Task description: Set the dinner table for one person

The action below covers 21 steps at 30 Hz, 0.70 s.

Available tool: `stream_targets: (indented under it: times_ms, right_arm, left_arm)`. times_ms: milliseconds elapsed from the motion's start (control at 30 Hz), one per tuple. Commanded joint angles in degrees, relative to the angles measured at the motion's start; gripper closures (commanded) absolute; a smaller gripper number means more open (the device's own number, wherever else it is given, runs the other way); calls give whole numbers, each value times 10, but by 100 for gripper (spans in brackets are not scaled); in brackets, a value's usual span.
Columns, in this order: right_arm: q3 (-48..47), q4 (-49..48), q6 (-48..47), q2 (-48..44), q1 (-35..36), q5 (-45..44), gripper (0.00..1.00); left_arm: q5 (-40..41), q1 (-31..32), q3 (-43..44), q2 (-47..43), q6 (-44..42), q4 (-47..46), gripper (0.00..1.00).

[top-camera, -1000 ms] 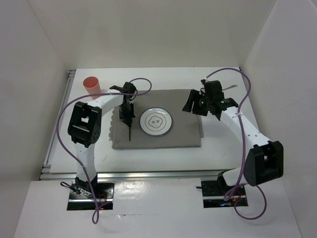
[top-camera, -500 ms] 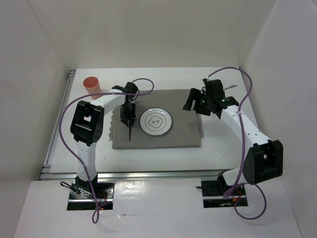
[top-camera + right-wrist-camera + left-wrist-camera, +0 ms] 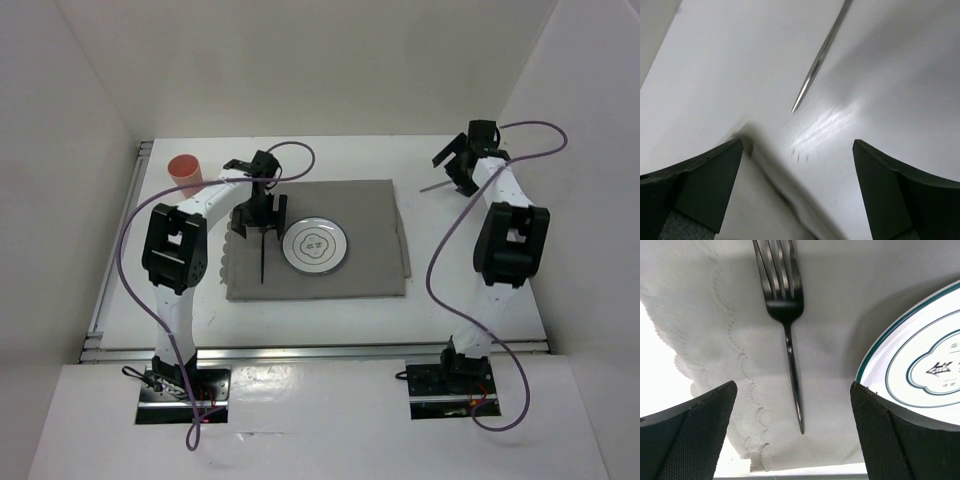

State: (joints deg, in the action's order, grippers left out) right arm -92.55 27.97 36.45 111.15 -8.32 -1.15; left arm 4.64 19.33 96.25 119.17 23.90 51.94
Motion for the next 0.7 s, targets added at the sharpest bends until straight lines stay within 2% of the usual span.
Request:
stream_targets:
  times_ms: [0, 33, 133, 233, 500, 667]
  right_arm:
    - [-97, 21, 58, 97, 10, -69, 1]
    - [-171, 41, 73, 125, 10, -69, 1]
    - [-296, 104, 101, 219, 10, -74, 1]
    - [-360, 142, 129, 271, 5, -93, 3]
    - [-350, 210, 182, 303, -1, -123, 6]
    - [-327, 227, 182, 318, -1, -135, 8]
  left_arm:
    - [24, -2, 20, -8, -33, 25, 0]
    - [32, -2, 13, -15, -45, 19, 0]
    - [46, -2, -11, -53, -64, 4, 0]
    - [52, -2, -36, -91, -71, -15, 0]
    - [40, -19, -41, -109, -83, 3, 0]
    - [40, -25, -36, -109, -89, 8, 0]
